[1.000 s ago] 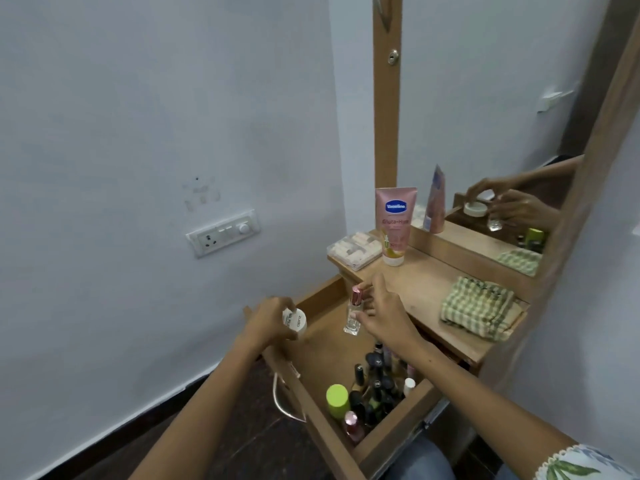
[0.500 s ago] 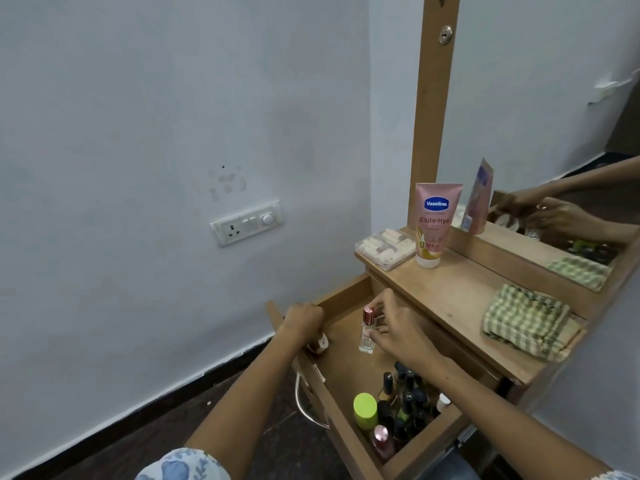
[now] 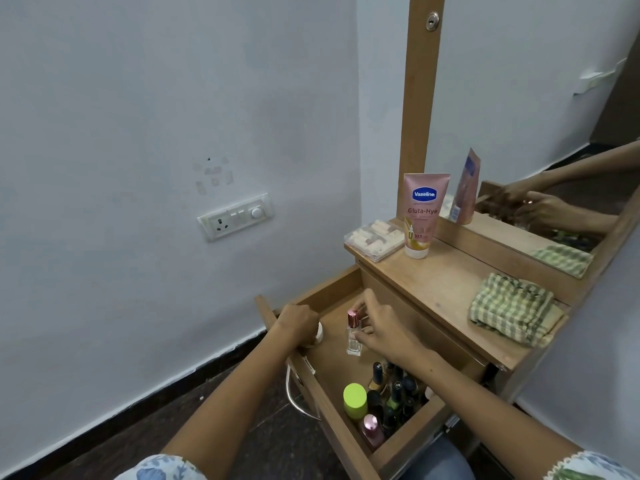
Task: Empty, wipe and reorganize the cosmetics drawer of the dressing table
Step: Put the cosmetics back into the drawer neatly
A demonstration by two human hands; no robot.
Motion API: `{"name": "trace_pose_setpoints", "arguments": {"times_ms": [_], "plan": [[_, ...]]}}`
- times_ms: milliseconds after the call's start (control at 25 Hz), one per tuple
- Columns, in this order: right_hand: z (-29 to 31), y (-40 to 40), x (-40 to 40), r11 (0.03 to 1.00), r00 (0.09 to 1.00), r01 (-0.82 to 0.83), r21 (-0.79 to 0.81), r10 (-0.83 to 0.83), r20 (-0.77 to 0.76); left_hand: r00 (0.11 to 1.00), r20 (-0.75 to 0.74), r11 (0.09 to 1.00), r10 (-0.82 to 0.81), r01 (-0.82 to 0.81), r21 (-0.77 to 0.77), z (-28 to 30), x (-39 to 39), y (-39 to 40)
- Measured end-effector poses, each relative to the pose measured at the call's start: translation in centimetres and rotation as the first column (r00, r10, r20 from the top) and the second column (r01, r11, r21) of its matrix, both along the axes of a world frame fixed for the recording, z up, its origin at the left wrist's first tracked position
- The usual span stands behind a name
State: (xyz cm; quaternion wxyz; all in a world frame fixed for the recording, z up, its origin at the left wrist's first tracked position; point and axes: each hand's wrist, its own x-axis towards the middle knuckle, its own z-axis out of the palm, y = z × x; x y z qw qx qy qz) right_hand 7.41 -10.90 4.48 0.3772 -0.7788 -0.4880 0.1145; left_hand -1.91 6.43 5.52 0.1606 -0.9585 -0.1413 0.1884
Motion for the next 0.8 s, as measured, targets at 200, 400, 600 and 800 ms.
{"name": "trace_pose_setpoints", "arguments": {"times_ms": [200,400,600,800], "plan": [[0.9,-0.3,-1.0,1.0,1.0,-0.008,-0.016,0.008,0.001,0.991,-0.084,0.993,-0.106,0.101,-0.061,-1.0,-0.5,0.4],[1.1,-0.6,-1.3,0.997,0.998,-0.055,-0.048,0.053,-0.032,0.999,-0.043,0.999,-0.026,0.025,-0.023,-1.3,-0.6,0.0],[0.4,0.0,-1.8,0.975,0.972,-0.207,-0.082,0.195,-0.132,0.941,0.331,0.961,0.076,0.02,-0.276,-0.4,-2.3,-1.4],[0.1,-0.1,-2.1,0.945,0.948,-0.303,-0.125,0.285,-0.138,0.896,0.359,0.807,0.263,0.0,-0.59,0.9,-4.6,-2.9]]}}
